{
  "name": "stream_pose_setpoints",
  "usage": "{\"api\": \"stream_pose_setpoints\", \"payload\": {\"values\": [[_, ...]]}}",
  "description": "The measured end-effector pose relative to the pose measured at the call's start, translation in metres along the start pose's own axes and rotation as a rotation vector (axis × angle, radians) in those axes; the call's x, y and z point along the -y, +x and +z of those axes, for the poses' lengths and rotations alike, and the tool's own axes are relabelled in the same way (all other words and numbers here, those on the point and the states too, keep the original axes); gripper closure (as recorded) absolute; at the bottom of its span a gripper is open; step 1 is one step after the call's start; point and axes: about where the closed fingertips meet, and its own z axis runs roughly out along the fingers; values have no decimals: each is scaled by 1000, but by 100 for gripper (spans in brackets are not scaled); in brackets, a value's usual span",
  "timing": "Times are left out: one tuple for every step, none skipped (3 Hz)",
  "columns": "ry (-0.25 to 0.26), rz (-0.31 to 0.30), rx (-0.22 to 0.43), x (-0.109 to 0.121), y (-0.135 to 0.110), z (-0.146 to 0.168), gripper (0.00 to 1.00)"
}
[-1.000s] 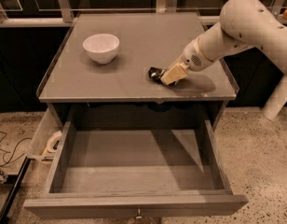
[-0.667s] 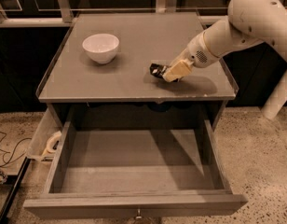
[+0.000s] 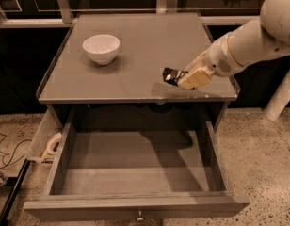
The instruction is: Place rxbar chocolate into top drawer
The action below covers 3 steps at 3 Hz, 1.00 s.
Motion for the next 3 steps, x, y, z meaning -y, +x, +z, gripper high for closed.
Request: {"api": "stream_pose_setpoints", "payload": {"values": [[29,24,-20,-21,41,3,100],[52,53,-48,-40,85,22,100],[66,56,-85,-72,136,53,100]]}}
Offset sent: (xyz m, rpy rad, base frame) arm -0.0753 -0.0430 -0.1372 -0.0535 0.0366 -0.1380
